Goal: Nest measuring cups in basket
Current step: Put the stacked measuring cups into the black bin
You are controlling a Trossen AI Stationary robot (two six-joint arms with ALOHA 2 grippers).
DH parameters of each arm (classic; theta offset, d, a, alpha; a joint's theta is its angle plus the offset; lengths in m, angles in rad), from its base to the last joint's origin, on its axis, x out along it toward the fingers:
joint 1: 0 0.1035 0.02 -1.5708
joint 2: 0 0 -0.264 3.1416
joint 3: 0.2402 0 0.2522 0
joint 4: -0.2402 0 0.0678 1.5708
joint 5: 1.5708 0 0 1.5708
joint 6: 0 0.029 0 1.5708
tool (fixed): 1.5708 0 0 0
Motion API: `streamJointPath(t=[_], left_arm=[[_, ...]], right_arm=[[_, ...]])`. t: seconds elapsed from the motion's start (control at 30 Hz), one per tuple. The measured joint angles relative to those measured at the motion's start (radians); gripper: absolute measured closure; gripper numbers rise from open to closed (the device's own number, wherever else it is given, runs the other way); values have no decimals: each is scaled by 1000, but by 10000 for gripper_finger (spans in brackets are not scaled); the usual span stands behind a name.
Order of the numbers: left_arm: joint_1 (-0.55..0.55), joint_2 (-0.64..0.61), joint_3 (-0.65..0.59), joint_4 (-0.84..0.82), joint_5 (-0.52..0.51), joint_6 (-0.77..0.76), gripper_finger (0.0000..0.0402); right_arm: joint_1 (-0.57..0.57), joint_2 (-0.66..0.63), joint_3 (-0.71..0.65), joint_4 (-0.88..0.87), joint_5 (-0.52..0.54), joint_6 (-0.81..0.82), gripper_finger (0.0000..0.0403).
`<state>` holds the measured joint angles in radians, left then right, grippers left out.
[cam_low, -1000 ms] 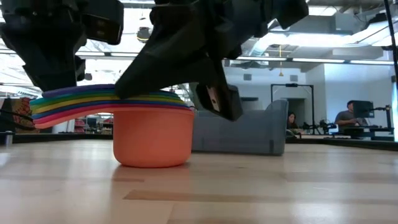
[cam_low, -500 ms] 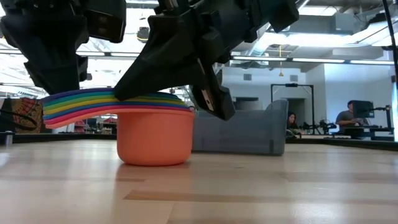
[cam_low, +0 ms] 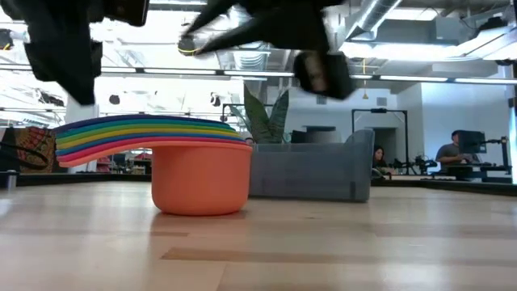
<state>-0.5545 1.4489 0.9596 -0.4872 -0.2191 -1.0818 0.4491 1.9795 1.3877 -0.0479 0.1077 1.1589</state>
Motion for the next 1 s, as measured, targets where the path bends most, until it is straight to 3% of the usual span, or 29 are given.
streamJointPath(t=[0.17,0.27,0.37,0.5,0.6,0.7,0.83,1.0], left_arm=[[0,-63,0,-17,1,34,216],[-2,-84,-30,19,40,49,168],[-10,-113,-142,166,90,34,125],[-8,-160,-340,529,108,-11,85],[3,-170,-483,792,106,-12,69],[24,-169,-594,956,115,-2,63],[70,-169,-686,1081,194,25,64],[101,-169,-704,1122,286,88,64]], right_arm=[[44,-62,-14,-115,109,46,289],[69,-96,-56,-97,153,90,248],[96,-123,-113,-31,190,132,203],[138,-126,-194,130,252,229,158],[169,-129,-241,262,334,300,149],[188,-128,-256,264,408,366,148],[196,-128,-256,285,477,454,148],[199,-128,-256,298,545,504,148]])
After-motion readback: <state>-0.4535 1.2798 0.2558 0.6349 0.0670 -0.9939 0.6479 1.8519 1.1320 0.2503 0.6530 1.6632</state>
